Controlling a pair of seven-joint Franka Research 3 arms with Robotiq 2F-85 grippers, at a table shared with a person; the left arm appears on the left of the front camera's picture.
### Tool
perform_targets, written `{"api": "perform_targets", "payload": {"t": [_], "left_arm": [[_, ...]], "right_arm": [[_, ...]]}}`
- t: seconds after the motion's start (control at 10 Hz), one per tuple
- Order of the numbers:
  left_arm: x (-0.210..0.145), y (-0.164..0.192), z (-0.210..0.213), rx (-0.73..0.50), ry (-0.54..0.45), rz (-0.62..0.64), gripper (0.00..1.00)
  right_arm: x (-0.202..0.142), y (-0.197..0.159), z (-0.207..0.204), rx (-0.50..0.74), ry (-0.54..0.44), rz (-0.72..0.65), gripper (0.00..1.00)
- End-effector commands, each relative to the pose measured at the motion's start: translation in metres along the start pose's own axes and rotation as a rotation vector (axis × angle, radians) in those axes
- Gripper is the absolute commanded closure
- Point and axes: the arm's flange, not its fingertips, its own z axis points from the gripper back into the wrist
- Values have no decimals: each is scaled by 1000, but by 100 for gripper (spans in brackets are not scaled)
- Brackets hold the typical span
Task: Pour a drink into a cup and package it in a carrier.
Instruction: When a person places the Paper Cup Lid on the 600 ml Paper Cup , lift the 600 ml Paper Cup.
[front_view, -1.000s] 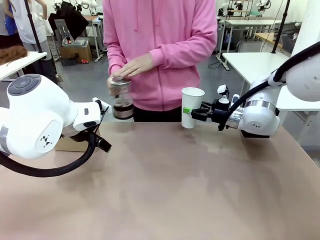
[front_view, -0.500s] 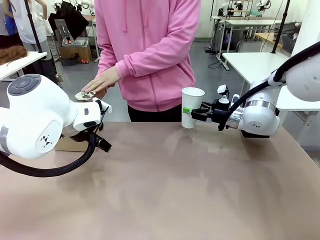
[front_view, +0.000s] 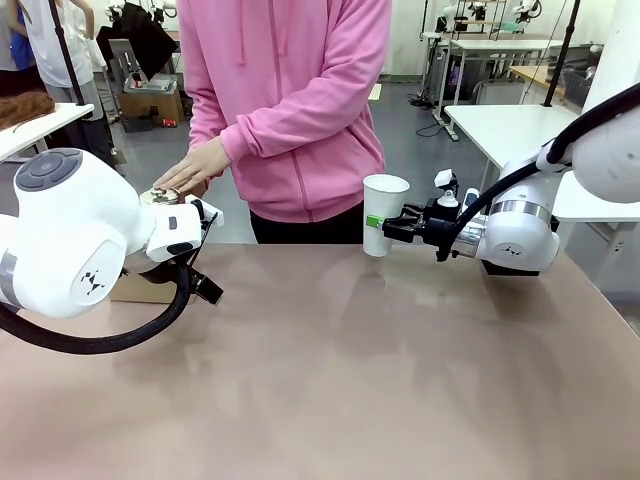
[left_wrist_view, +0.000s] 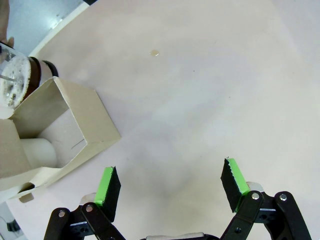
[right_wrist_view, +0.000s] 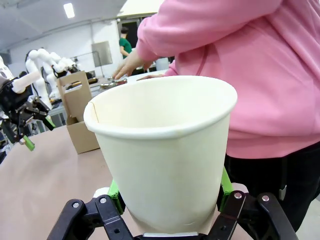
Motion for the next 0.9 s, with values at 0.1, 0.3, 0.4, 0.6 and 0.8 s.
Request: {"api": "perform_targets", "payload": {"t": [0.1,0.3,0.4,0.6,0.8], "left_arm": [[0,0,0,-2,-1,1,0],[0,0,0,-2,-1,1,0],[0,0,0,-2,-1,1,0],[0,0,0,-2,-1,1,0],[0,0,0,-2,-1,1,0]], "right_arm": [[1,1,-3,-10,10,1,20],[1,1,-3,-10,10,1,20],[1,1,-3,-10,10,1,20],[1,1,-3,-10,10,1,20],[1,1,-3,-10,10,1,20]]}}
